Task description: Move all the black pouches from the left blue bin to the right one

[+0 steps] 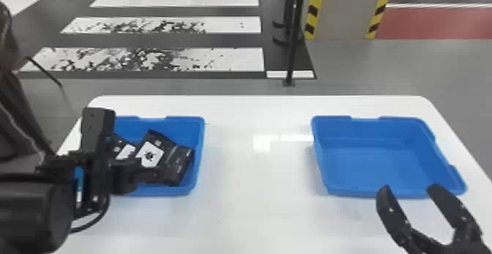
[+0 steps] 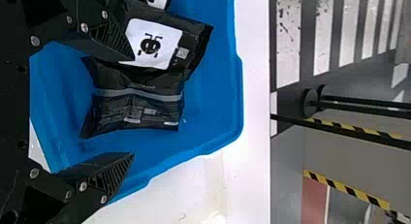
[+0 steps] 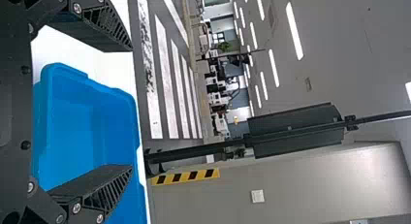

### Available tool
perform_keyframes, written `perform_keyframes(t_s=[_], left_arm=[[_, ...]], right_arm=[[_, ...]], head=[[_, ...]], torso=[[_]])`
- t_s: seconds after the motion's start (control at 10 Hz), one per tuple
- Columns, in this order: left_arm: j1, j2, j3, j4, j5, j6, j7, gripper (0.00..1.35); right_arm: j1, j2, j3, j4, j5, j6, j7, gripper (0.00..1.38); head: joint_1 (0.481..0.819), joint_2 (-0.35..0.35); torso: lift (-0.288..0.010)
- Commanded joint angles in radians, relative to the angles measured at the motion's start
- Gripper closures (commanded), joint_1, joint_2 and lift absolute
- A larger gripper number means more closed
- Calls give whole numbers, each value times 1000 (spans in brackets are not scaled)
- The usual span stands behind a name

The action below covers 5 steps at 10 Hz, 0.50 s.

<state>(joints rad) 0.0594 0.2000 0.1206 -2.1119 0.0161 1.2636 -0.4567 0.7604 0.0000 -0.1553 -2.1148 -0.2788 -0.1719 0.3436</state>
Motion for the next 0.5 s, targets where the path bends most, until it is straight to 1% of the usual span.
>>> perform_keyframes(t_s=[0.0,0.1,0.4], left_arm=[[-64,4,-35,59,-26,69,7,151],[-106,4,-49,120,-26,79,7,156],[-182,7,-77,260,-22,86,9,156]], right_arm=[[-2,1,2,3,-4,2,0,173],[-5,1,2,8,-4,2,0,173],[-5,1,2,10,-8,2,0,173]], head=[[695,24],[695,26],[695,24]], torso=[[-140],[-140],[-140]])
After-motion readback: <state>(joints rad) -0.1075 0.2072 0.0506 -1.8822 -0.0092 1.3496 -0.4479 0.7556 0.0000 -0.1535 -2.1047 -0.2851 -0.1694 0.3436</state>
